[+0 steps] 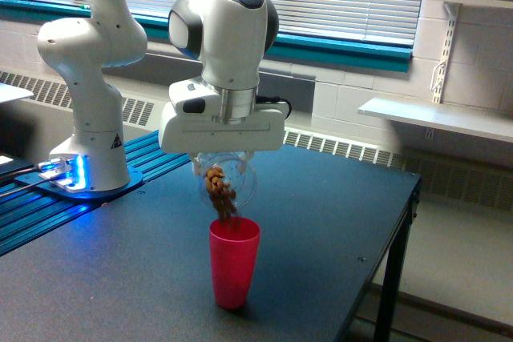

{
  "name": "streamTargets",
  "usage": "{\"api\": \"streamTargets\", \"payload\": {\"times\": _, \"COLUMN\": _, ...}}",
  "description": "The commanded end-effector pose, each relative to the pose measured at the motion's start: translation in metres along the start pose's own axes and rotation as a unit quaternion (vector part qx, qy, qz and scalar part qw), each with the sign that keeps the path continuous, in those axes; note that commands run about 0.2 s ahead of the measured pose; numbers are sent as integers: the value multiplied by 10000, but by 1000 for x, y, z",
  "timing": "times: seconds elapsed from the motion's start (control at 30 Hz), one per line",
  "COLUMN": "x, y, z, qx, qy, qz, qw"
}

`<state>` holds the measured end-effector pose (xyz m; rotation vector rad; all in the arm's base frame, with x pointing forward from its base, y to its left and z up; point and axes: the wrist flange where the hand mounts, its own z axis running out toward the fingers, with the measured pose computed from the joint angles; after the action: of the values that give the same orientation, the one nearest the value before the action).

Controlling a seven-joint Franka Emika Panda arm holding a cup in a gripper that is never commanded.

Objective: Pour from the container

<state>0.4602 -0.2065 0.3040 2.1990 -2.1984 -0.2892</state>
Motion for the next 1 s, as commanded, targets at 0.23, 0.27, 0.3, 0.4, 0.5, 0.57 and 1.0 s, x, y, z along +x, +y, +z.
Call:
{"api": "streamTargets", "payload": {"times": 0.23, "x": 0, "y": -4, "z": -5, "qx": -177, "qy": 23, "qz": -119, "qw": 9998}}
{"api": "streamTargets", "payload": {"times": 0.27, "x": 0, "y": -4, "z": -5, "qx": -180, "qy": 25, "qz": -122, "qw": 9998}}
{"api": "streamTargets", "payload": {"times": 0.3, "x": 0, "y": -5, "z": -5, "qx": -179, "qy": 32, "qz": -133, "qw": 9997}}
{"api": "streamTargets", "payload": {"times": 0.4, "x": -1, "y": -6, "z": -6, "qx": -203, "qy": 40, "qz": -152, "qw": 9997}}
{"api": "streamTargets", "payload": {"times": 0.5, "x": -1, "y": -7, "z": -8, "qx": -215, "qy": 49, "qz": -164, "qw": 9996}}
{"api": "streamTargets", "payload": {"times": 0.57, "x": -1, "y": -8, "z": -8, "qx": -223, "qy": 53, "qz": -171, "qw": 9996}}
{"api": "streamTargets", "payload": {"times": 1.0, "x": -3, "y": -9, "z": -10, "qx": -121, "qy": 75, "qz": -144, "qw": 9998}}
